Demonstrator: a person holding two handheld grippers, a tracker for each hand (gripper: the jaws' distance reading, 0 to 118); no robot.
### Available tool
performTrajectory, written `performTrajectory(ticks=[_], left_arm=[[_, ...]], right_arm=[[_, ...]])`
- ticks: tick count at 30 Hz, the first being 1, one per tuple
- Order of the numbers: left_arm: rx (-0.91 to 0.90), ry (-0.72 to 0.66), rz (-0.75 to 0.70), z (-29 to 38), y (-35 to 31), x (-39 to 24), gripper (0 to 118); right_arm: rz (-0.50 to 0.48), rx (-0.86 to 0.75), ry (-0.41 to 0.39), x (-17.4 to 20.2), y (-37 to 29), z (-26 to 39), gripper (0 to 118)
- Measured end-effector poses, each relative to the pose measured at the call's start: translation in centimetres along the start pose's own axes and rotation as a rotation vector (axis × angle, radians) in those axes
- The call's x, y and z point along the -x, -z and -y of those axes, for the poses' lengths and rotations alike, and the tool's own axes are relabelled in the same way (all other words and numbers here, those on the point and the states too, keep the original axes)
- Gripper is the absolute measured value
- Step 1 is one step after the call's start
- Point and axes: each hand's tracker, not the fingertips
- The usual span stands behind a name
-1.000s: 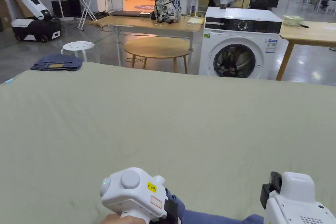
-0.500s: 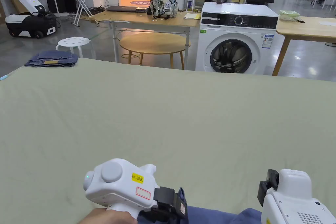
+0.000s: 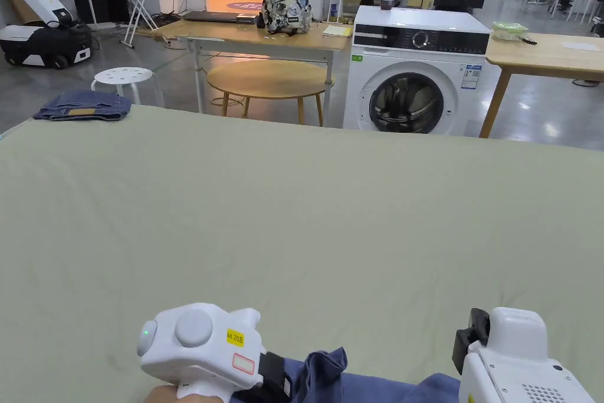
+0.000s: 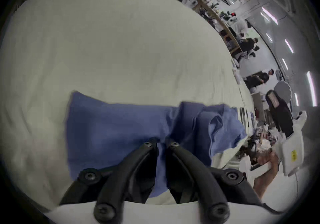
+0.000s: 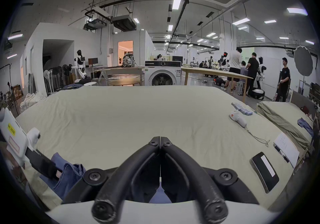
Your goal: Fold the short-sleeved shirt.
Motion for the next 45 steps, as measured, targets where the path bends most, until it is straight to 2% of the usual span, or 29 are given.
performTrajectory(ticks=[4,7,10,13,16,22,27,28,30,35,38,42,45], left_arm=[[0.037,0.038,0.129,0.8,2.0,-1.7,6],[0.038,0.007,0.218,1.0,3.6,-2.5,6],[0.057,0.028,0.142,0.9,5.9,-2.8,6],[0.041,-0.029,0.191,1.2,6.7,-2.4,5],[0.034,-0.006,0.189,1.3,6.7,-2.4,4],[0.035,0.055,0.235,1.2,3.4,-2.5,4],[-0.11,0.067,0.239,0.1,-2.4,0.6,4],[-0.134,0.064,0.221,0.7,-4.6,0.3,7],[-0.173,0.062,0.184,0.7,-6.9,2.1,25],[-0.199,-0.005,0.146,1.6,-10.0,6.5,35],[-0.181,-0.081,0.189,2.2,-10.4,7.5,49],[-0.153,-0.193,0.212,2.7,-7.2,11.0,50],[-0.117,-0.207,0.227,3.0,-4.5,11.0,50]], right_arm=[[0.002,0.006,0.0,-0.1,0.1,0.1,0],[0.006,0.01,0.004,-0.3,0.1,0.2,0],[0.01,0.013,0.008,-0.5,0.0,0.2,0],[0.013,0.006,0.012,-0.6,-0.1,0.1,0],[0.015,-0.002,0.016,-0.7,-0.2,0.0,0],[0.017,-0.039,0.019,-0.8,-0.5,-0.1,0],[0.017,-0.093,0.023,-0.8,-0.9,-0.4,0],[0.015,-0.102,0.023,-0.9,-1.0,-0.5,0],[0.015,-0.113,0.018,-0.8,-1.1,-0.6,0],[0.009,-0.109,0.006,-0.6,-1.0,-0.9,0],[0.008,-0.095,0.005,-0.5,-0.8,-0.7,0],[0.003,-0.063,0.011,-0.3,-0.4,-0.4,0],[0.003,-0.049,0.01,-0.3,-0.3,-0.2,0]])
